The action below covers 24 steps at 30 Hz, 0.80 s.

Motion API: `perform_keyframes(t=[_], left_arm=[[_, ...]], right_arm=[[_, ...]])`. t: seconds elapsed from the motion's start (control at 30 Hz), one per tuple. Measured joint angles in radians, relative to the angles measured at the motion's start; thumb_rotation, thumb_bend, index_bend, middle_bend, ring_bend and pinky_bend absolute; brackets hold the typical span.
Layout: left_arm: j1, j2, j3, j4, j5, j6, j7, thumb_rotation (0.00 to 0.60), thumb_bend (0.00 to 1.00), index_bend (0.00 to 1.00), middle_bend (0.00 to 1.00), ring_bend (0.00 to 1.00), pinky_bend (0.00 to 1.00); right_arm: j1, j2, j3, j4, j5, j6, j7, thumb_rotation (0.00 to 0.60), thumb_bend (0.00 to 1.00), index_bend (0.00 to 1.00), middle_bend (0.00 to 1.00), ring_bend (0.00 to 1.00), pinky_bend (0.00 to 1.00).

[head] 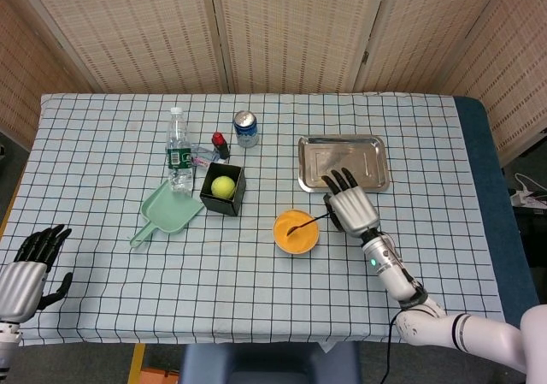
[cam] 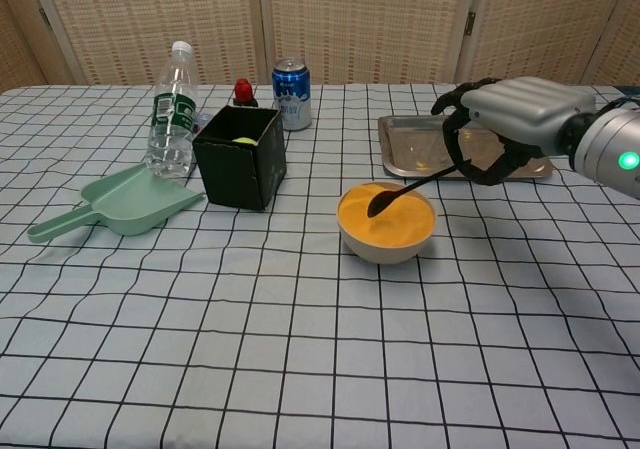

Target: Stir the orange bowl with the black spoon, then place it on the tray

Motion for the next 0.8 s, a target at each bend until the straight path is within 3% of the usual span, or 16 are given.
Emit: perform_keyframes(t=[0.27,0.43,0.8], left_arm=[[-0.002,0.002,-0.001,0.003,-0.003,-0.003,-0.006,0.600,0.45,0.00,0.00,0.00,0.08],[-0.001,0.002,-0.001,0.002,-0.005,-0.003,-0.005,0.600,0.45,0.00,0.00,0.00,0.08],[0.000,0.000,-0.001,-0.002,-0.002,0.001,0.005,0.600,0.45,0.00,0.00,0.00,0.08]], right_arm=[[0.013,-0.082,0.013,0.105,-0.004,0.024,-0.007,0.600,0.73,0.92,0.12,0.00,0.01],[0.016,-0.111,-0.008,0.147,-0.023,0.025,-0.022,0.600,0.73,0.95,0.13,0.00,0.01],[-0.010,-0.035,-0.035,0.034,-0.029,0.014,-0.029,0.600,0.74,0.98,0.13,0.00,0.01]])
